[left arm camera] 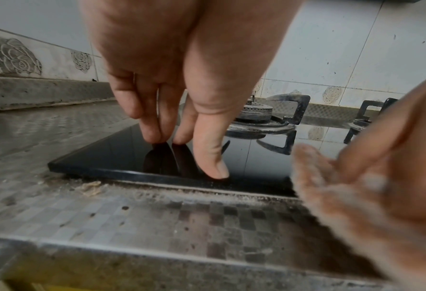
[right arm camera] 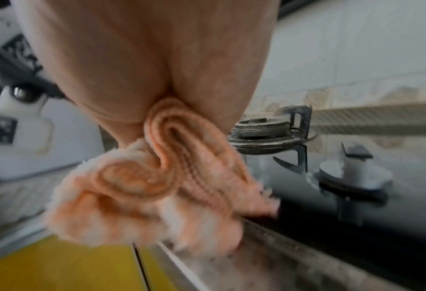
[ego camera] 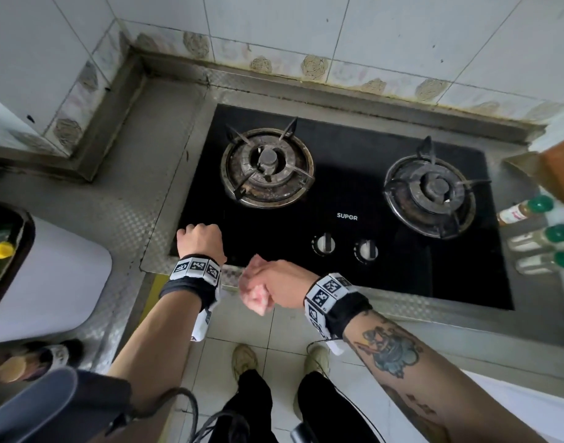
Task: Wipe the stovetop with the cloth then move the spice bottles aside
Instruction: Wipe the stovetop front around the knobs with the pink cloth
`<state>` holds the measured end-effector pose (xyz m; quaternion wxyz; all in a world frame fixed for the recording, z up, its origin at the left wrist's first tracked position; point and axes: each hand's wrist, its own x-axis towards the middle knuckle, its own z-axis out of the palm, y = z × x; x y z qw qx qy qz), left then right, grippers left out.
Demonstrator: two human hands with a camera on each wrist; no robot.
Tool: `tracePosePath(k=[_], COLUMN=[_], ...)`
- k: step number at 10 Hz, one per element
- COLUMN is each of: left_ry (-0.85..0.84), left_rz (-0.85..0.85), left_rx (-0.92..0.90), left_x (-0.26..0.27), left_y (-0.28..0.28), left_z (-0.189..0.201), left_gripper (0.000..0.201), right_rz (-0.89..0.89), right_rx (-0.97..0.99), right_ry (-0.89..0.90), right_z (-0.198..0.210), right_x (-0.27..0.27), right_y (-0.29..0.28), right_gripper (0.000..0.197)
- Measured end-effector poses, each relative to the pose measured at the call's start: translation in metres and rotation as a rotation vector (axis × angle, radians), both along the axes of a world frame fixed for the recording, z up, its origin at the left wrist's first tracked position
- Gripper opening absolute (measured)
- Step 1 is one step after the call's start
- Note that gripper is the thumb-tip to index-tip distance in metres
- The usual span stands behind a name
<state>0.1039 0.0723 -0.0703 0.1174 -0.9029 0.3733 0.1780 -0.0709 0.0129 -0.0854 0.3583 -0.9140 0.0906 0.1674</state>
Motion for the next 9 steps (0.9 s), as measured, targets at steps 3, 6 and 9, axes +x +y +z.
tracePosePath(k=[3,6,9], left_ry=[0.021,0.081,0.108], left_rz=[0.016,-0.015,0.007], left_rx=[0.011,-0.073,-0.177], left_x=[0.001,0.007,0.034], left_y=[-0.003,0.014,0.042], left_z=[0.0,-0.005,0.011], left_gripper=[0.043,0.037,0.047], right_rz=[-0.448,-0.297,-0.157], right_rx=[0.54,-0.264,-0.208], right_ry=[-0.379,-0.02,-0.092], right_z=[-0.012,-0.029,-0.023], right_x=[-0.011,0.056,0.149], right_y=[-0.048,-0.019,0.002], right_gripper=[0.016,0.061,0.046])
